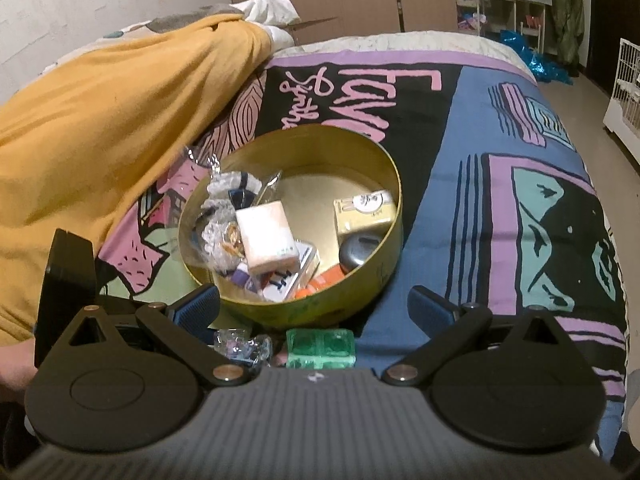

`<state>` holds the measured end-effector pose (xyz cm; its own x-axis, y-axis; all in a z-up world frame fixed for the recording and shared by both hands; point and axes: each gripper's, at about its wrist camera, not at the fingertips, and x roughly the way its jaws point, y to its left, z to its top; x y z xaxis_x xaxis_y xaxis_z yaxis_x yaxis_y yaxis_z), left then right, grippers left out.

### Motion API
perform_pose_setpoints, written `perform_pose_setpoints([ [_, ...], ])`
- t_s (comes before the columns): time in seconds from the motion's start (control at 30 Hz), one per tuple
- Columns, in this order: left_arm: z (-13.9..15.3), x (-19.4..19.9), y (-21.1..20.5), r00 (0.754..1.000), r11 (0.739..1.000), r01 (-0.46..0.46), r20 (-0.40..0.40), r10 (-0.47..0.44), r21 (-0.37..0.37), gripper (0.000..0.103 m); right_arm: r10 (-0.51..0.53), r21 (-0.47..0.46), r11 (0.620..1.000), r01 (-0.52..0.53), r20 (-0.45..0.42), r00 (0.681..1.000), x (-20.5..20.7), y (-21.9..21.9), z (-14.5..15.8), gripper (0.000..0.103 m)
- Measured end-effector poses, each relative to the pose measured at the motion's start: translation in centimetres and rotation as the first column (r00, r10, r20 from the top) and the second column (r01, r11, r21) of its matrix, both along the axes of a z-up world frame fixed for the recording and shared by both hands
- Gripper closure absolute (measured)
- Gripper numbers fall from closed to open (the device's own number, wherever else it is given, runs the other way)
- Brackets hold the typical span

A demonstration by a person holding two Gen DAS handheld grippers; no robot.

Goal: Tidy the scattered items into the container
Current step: 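Grasp the clear bag with the left tool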

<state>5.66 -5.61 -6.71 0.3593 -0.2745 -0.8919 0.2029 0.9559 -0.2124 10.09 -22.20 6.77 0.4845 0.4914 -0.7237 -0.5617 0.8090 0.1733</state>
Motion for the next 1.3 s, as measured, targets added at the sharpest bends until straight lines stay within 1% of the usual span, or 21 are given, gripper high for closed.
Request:
perform_pose_setpoints([
  [0.13, -0.1, -0.1, 0.3, 1.0, 1.0, 0.001, -0.006, -0.001, -0.002, 0.068, -0.003, -0.006, 1.0, 0.003, -0.014, 1.0, -0.3, -0.1, -0.3, 0.0],
  [0.23, 0.2, -0.3, 0.3, 1.0, 1.0, 0.014, -0.004, -0.014, -0.003, 0.074, -0.006, -0.011, 1.0, 0.006, -0.017, 1.0, -0.4, -0.3, -0.4, 0.0],
  [0.4, 0.4, -0.7, 0.6, 1.0, 1.0, 0.015, -0.002, -0.015, 0.002, 0.079, -0.021, -0.019, 1.0, 0.021, -0.018, 1.0, -0.6, -0.5, -0.4, 0.0],
  [0.53, 0.5, -0.8, 0.7, 1.0, 1.0, 0.018, 0.002, -0.018, 0.004, 0.08, -0.033, -0.018, 0.999, 0.033, -0.018, 0.999, -0.7, -1.0, -0.3, 0.0],
  [0.67, 1.0, -1.0, 0.7, 0.999, 0.999, 0.028, 0.023, -0.028, 0.018, 0.081, -0.04, -0.031, 0.999, 0.039, -0.023, 0.999, -1.0, -1.4, -0.5, 0.0],
  [0.83, 1.7, -1.3, 1.3, 0.999, 1.0, 0.02, 0.039, -0.021, 0.014, 0.083, -0.048, -0.049, 0.998, 0.046, -0.035, 0.998, -1.4, -1.6, -1.0, 0.0],
  [1.3, 3.7, -2.4, 2.3, 0.996, 1.0, 0.013, 0.087, -0.015, 0.024, 0.083, -0.032, -0.081, 0.996, 0.028, -0.053, 0.998, -2.3, -1.0, -1.6, 0.0],
])
